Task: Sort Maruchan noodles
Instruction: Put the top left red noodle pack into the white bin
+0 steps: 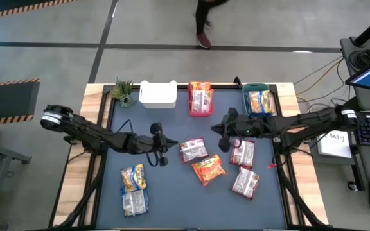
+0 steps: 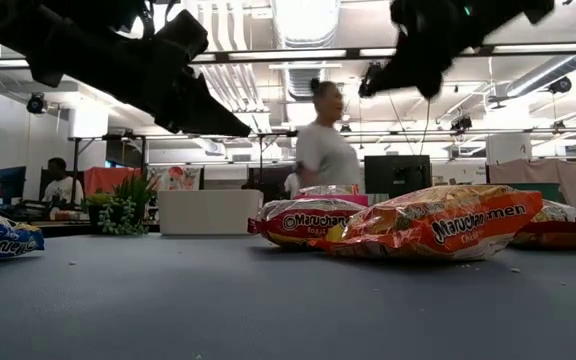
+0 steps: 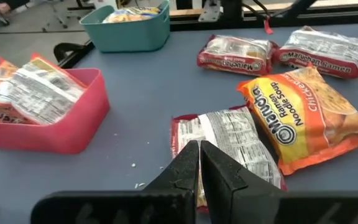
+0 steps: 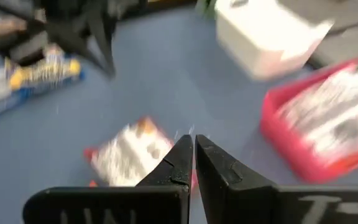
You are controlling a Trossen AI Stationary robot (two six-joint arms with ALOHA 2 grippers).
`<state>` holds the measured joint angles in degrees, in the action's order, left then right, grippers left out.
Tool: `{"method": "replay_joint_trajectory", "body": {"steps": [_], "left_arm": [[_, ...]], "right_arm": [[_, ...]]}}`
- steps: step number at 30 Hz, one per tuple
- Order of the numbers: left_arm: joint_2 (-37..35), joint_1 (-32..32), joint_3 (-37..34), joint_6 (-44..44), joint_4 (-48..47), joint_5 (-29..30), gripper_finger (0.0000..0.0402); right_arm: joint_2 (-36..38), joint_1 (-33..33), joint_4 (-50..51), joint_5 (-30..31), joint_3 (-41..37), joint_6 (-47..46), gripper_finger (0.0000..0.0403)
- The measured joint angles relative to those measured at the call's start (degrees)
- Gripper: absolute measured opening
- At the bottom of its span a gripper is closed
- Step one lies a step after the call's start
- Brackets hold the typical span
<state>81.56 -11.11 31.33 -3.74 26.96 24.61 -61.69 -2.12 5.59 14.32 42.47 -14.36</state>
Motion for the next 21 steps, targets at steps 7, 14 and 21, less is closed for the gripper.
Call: {"method": "replay_joint_trajectory", "body": {"steps": [7,14,21], "left_arm": [[5.5,-0.2,3.4,1.1,0.0,-3.7,0.005],[11.8,-0.3,8.5,5.8,0.0,-4.9,0.0158],[12.0,-0.3,10.5,13.6,-4.5,-6.2,0.0219]], "right_arm": [[-6.4,0.0,-0.1,-3.7,-5.6,-5.3,0.0009],[-14.1,-0.2,-0.7,-4.3,-5.5,-6.9,0.0009],[-20.9,-0.4,-5.1,-4.4,-5.2,-8.5,0.0009]]}}
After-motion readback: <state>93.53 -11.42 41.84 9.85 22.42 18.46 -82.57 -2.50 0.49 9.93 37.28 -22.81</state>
